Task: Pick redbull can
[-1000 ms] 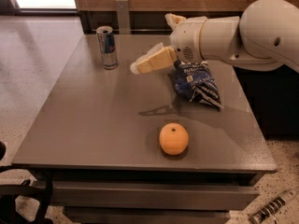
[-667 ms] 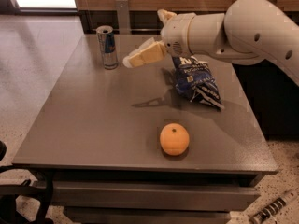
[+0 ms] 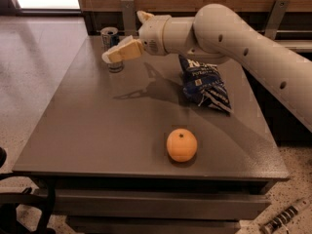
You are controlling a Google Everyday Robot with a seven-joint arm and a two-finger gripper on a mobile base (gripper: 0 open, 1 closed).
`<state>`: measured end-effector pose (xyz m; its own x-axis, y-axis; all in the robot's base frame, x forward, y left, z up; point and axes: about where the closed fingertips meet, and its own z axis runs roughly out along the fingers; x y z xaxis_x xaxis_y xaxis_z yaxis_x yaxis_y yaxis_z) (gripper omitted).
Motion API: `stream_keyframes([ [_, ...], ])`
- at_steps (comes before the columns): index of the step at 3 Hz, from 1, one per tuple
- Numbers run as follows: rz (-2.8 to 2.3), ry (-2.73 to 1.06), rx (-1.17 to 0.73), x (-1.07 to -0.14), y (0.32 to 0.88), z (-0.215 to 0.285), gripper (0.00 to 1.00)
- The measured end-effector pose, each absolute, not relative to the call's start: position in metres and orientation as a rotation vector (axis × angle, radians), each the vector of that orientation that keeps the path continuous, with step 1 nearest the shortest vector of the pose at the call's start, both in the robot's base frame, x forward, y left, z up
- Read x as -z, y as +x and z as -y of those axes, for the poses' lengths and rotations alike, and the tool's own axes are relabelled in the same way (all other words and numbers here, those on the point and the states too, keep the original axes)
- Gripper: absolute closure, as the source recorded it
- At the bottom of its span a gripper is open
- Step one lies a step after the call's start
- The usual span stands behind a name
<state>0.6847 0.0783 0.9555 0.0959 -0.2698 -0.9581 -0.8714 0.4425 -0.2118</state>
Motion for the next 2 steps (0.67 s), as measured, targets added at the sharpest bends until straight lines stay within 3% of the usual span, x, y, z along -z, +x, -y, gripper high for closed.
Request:
stream_keyframes([
  [2,-1.545,-1.034,-0.664,-0.920,0.713,-0.124,0.00],
])
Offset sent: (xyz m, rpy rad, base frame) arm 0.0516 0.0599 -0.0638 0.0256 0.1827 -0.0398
